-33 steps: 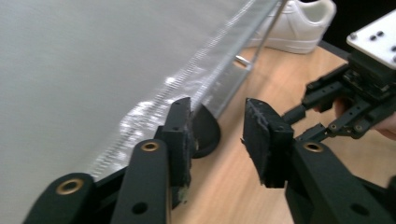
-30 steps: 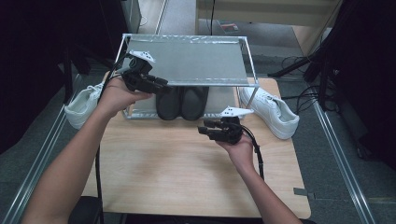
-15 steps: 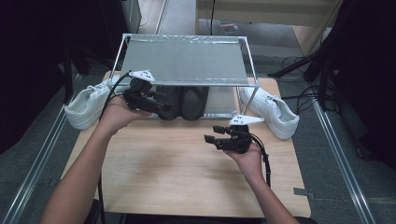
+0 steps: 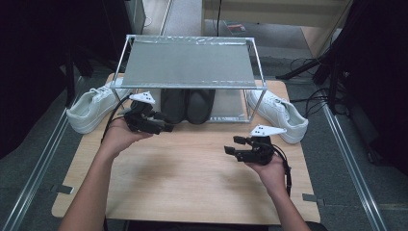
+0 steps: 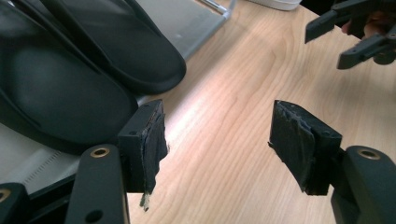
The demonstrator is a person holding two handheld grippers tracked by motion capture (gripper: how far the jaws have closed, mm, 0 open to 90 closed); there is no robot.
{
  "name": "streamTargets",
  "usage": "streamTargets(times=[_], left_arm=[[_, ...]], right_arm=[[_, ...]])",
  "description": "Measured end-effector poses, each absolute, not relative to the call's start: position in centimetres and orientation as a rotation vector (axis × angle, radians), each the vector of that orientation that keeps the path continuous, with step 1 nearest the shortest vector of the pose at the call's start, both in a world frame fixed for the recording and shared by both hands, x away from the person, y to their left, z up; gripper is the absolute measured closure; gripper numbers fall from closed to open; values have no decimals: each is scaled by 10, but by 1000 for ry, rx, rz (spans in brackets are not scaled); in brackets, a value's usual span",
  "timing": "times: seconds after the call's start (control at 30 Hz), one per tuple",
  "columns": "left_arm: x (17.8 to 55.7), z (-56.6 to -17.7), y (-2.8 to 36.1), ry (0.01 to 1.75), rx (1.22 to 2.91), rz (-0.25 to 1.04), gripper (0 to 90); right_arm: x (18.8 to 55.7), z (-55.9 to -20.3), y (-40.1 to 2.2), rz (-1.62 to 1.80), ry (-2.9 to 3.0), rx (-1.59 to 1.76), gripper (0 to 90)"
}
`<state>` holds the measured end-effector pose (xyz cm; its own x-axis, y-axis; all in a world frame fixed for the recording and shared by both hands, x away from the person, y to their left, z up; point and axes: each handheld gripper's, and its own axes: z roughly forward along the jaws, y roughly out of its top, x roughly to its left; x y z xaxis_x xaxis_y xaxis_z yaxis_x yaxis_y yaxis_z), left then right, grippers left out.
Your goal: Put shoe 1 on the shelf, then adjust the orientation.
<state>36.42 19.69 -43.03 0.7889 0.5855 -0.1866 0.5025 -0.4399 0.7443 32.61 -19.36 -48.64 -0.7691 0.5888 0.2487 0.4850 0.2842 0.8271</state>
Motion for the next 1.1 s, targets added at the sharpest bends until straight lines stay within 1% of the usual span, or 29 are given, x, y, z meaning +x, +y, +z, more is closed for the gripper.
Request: streamTargets(times=[0.07,0.17,0.5,1.1], left_arm=[[362,-435,198,808,2129,106,364],[357,-437,202,816,2120,132,362],[349,-445,220,854,2106,113,362],[340,-453,271,974,2035,168,369]], right_arm=[[328,-485,-195,1524,2419,1028,390],[329,-482,-197,1557,2389,1024,386],[336,-480,-194,1563,2414,991,383],[345,-482,-186,1548,2441,983,395]])
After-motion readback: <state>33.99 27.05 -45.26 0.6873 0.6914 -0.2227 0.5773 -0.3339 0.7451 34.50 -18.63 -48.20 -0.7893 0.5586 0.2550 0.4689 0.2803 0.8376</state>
